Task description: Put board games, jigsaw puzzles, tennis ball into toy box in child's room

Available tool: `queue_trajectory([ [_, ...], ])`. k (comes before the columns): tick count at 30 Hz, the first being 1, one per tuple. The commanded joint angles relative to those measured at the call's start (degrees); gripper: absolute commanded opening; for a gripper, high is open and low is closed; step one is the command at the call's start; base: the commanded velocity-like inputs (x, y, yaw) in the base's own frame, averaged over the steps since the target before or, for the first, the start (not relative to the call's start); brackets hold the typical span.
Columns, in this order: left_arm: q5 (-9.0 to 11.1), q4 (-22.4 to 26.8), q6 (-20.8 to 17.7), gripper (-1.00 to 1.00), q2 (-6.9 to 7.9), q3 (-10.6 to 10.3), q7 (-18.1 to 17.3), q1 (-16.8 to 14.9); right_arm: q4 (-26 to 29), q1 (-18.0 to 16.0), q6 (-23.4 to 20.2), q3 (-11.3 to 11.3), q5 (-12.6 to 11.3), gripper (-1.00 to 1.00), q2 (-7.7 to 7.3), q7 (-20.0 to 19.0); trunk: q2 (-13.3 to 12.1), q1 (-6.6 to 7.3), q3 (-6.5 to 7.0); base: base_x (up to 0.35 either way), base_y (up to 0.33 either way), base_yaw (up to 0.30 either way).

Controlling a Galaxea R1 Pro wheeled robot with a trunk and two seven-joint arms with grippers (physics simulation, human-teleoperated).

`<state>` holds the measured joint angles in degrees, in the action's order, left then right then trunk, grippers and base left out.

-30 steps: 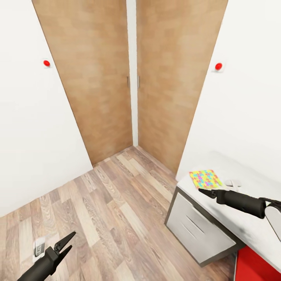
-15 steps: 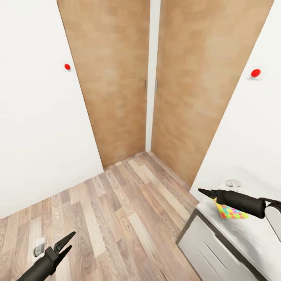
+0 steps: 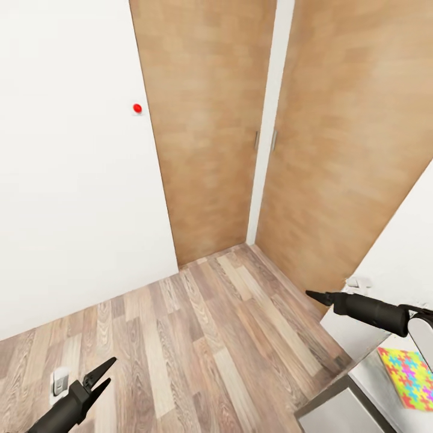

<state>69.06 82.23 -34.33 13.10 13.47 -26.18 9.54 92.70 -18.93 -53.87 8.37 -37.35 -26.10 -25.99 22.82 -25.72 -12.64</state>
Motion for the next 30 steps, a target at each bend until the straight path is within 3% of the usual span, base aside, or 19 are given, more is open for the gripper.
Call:
queue_trajectory([
  [1,0.4,0.0,-0.4,1.0,0.0,0.0,0.1,0.0,0.0,-0.1,-0.3,0.1,0.3,1.0,0.0,-0.4,0.1,-0.06,-0.04,0.207,0.081,0.249],
  [9,0.6,0.0,-0.5,1.0,0.0,0.0,0.3,0.0,0.0,0.0,-0.3,0.0,0.3,1.0,0.0,-0.4,0.1,-0.06,0.4,0.075,0.029,0.25],
  [14,2.9,0.0,-0.6,1.0,0.0,-0.1,0.6,0.0,0.0,0.0,-0.3,-0.5,0.3,1.0,0.0,-0.4,0.1,-0.06,0.68,0.014,0.005,0.25],
  [30,4.9,0.4,-0.5,1.0,-0.06,-0.1,0.9,0.0,0.0,0.0,-0.3,-1.5,0.3,1.0,0.0,-0.4,0.1,-0.06,1.56,0.002,0.001,0.25],
])
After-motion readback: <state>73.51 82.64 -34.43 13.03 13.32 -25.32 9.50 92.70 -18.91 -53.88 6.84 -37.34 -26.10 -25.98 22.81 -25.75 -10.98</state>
